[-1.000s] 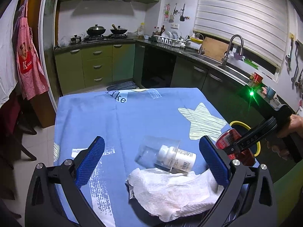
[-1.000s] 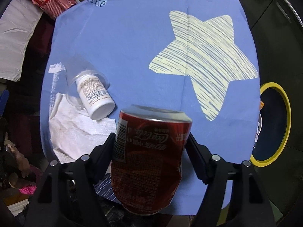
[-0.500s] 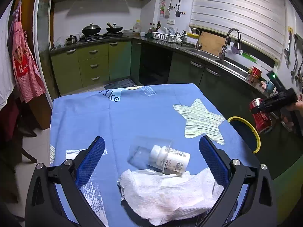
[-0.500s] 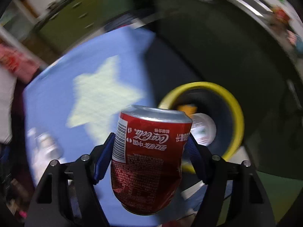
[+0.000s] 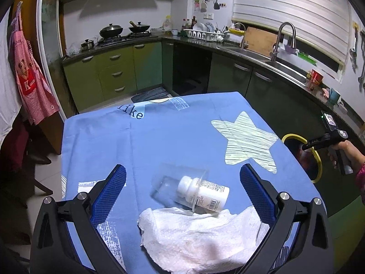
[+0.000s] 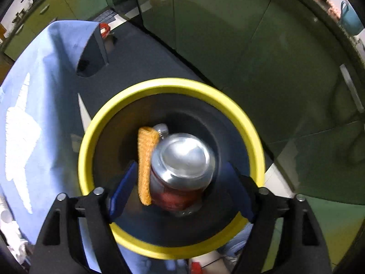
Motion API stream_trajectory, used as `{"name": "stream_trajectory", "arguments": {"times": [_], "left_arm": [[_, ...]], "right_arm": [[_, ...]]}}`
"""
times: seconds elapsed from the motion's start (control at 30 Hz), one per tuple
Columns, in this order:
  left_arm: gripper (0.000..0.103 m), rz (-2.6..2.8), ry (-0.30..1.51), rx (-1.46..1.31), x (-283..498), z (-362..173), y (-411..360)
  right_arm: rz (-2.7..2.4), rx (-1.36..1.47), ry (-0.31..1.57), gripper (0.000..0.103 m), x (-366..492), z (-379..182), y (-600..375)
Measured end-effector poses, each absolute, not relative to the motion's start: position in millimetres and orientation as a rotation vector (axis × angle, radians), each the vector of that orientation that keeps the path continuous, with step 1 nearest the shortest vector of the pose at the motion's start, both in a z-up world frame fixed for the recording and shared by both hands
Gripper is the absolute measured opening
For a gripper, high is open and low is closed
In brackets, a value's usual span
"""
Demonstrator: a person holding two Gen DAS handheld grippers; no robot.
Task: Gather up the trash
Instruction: 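Carry the cola can over the bin and open the right tool, then grasp the white tissue with the left tool and lift it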
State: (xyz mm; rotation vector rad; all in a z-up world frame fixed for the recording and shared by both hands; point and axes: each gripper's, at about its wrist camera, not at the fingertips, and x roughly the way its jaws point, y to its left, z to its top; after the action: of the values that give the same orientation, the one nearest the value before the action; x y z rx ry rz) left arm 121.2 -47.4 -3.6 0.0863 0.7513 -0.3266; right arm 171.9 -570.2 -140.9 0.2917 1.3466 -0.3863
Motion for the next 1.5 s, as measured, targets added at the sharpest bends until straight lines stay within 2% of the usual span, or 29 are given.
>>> {"name": "stream_trajectory", "arguments": {"times": [0.3,0.5,0.83,1.07,1.4,1.5], "left_arm": [[0.098,-0.3,0.764,0.079,126.0,-4.4,-40.6],[0.098,-0.27,0.802,0.066,132.1,-12.3,-27.7],[0.098,-0.326,0.867,0.091,122.4,-30.1,-44.8],[0.098,-0.352,0.874,0.126,111.7,-21.8,-53.7],[0.098,-0.652,0.9,0.29,37.1,-31.5,-68.0],[0.093,-0.682,0.927,0.325,30.6,-43.1,-78.1]], "right_arm": [[-0.212,0.374,1.12,0.076,103.9,-76.3,-528.8],[-0.091,0.361,1.038,0.076,78.2,-54.0,-487.9],[0.016,0.295,1.048,0.076,78.9,-52.6,-447.9],[0.044,0.293,1.069,0.077,79.3,-62.6,-445.3],[0.107,0.283,1.088,0.077,90.9,-75.0,-436.4],[0.128,0.277,1.094,0.077,92.3,-77.8,-430.5]]}}
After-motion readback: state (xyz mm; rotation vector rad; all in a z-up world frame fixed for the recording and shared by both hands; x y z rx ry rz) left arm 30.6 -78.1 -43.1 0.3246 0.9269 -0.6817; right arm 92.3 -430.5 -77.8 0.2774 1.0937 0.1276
